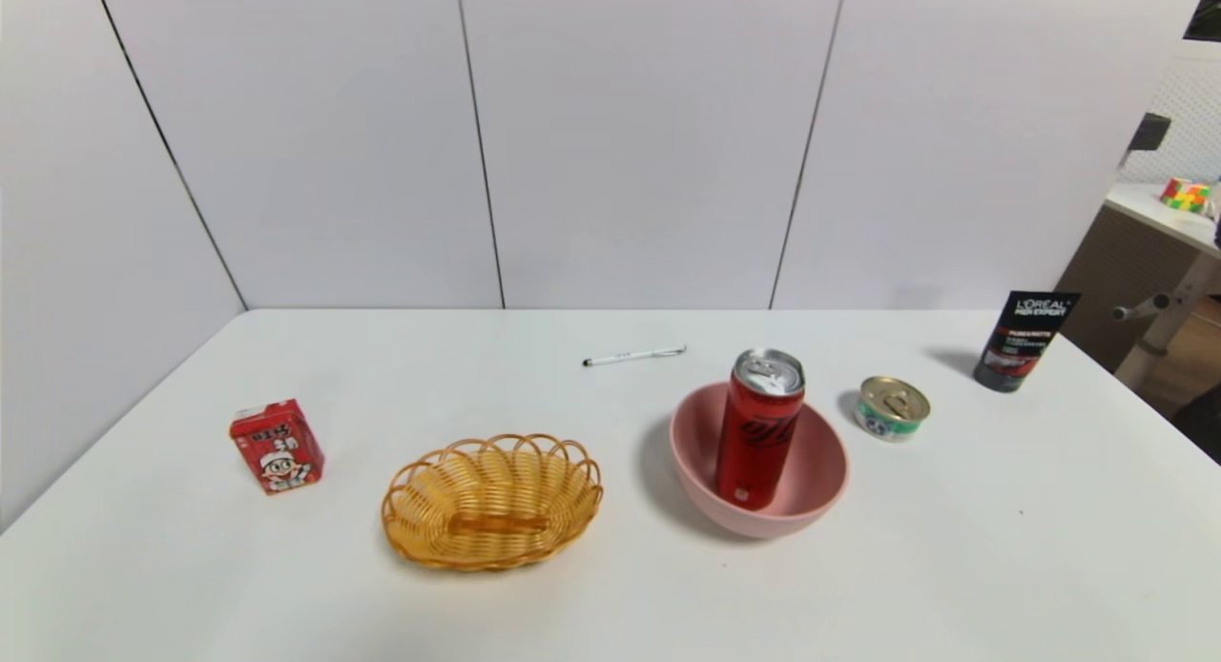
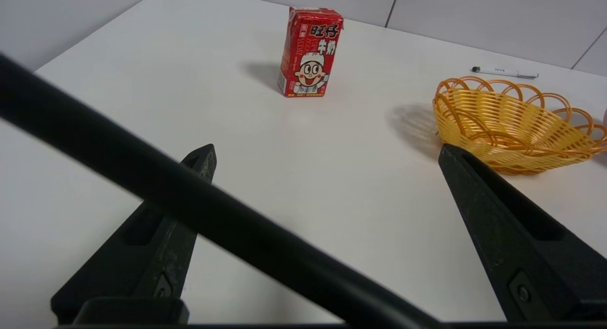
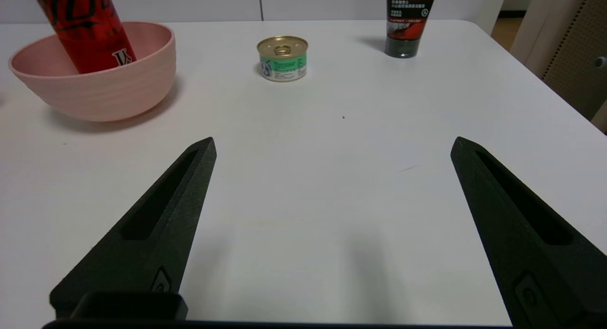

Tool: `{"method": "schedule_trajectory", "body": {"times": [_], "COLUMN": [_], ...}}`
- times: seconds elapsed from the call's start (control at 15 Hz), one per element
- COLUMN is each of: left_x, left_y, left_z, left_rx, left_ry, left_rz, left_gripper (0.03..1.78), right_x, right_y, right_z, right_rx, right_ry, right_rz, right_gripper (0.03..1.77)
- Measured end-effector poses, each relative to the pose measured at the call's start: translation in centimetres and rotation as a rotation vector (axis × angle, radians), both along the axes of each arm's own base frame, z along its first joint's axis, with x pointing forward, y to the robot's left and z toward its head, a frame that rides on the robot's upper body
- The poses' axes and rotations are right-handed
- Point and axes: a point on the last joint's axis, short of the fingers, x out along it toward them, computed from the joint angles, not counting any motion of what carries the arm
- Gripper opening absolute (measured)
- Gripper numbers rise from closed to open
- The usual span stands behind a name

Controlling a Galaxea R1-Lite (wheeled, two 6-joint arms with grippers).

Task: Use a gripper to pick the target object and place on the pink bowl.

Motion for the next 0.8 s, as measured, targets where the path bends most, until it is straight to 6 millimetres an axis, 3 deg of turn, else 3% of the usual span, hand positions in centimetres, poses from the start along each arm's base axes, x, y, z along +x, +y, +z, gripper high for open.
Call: {"method": "schedule_trajectory", "body": {"times": [0.47, 0.8], "left_x": [0.01, 0.01], "left_y": [-0.07, -0.08], "left_z": [-0.44, -0.46], "left_rx": [0.242, 0.215], "left_ry": [0.045, 0.046], "left_rz": [-0.025, -0.028], "left_gripper": [1.69, 1.69], "right_x": [0.00, 0.00], "right_y": [0.00, 0.00], "right_z": [0.00, 0.00], "right_rx": [0.000, 0.000], "right_ry": [0.000, 0.000], "right_rz": [0.000, 0.000], "right_gripper": [1.71, 1.71]}}
